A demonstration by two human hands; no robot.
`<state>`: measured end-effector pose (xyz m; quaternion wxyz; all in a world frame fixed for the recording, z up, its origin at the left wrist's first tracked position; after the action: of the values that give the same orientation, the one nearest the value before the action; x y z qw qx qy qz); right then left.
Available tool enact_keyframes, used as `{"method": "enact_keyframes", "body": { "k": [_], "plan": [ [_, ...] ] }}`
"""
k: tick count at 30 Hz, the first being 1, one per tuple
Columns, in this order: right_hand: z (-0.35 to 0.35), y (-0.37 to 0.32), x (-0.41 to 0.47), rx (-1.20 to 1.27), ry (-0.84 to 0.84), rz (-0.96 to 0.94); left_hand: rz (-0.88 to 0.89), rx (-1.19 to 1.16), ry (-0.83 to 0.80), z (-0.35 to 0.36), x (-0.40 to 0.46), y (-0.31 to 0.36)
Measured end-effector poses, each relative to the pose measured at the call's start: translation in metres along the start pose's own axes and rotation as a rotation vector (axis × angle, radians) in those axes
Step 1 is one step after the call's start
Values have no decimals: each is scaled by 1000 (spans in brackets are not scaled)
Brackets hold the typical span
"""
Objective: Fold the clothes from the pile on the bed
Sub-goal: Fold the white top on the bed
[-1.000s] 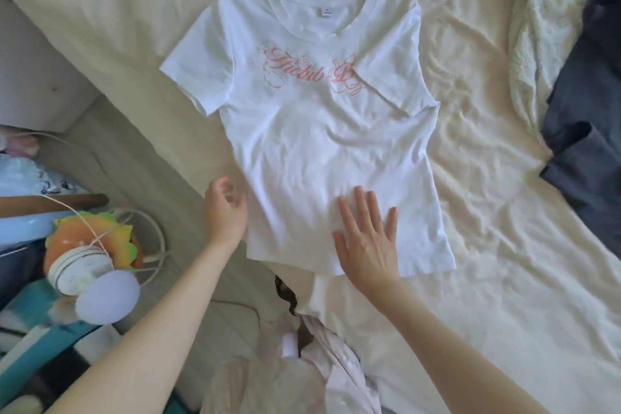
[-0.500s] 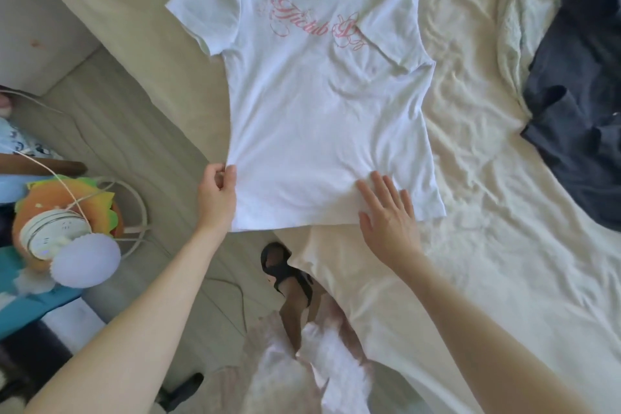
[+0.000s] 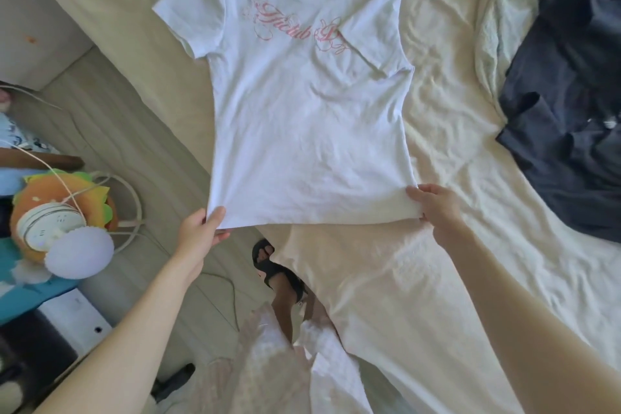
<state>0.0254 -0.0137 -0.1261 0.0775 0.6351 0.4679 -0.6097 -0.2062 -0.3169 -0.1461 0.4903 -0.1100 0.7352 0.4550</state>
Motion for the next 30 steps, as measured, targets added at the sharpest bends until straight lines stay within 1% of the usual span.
{"method": "enact_keyframes", "body": {
  "k": [2,4,5,7,9,12,15,18,20,22,24,25,28,30],
  "plan": [
    [-3,5,-3,-23,2,23,-39,-6,27,2,-3,3],
    [-4,11,-9,-64,20,65,-124,70,31,3,-6,3],
    [-3,12,-11,-93,34,76,-178,124,12,3,-8,4],
    [-1,7,-16,-238,97,49,-260,205,-47,4,-10,10],
    [6,-9,-21,-437,158,-77,-260,231,-59,3,-7,26],
    [30,-42,-23,-702,156,-329,-182,188,-41,-1,5,63],
    [71,-82,-17,-893,48,-530,-100,69,10,-6,24,105],
    [124,-115,-10,-1008,-117,-649,-39,-84,58,-10,49,147],
    [162,-135,-6,-1046,-210,-705,2,-109,77,-15,68,174],
    [197,-153,-1,-1063,-271,-758,45,-77,100,-21,91,199],
    [228,-169,7,-1067,-303,-814,95,-5,126,-28,115,223],
    [241,-175,10,-1063,-308,-837,126,85,147,-33,127,234],
    [272,-189,24,-1008,-271,-863,275,493,203,-47,159,264],
    [287,-193,33,-1007,-246,-847,361,619,153,-52,174,278]
  ]
}}
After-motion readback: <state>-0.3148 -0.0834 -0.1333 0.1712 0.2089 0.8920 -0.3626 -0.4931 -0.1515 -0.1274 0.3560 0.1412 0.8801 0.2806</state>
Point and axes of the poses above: each hand's wrist, its own x-axis towards the middle knuckle, its own z-axis out of the palm, y = z × x, the point moved 1 cm from there along x, towards the middle knuckle, and after that the axes turned 12 degrees about -y, right-handed, at the moved point
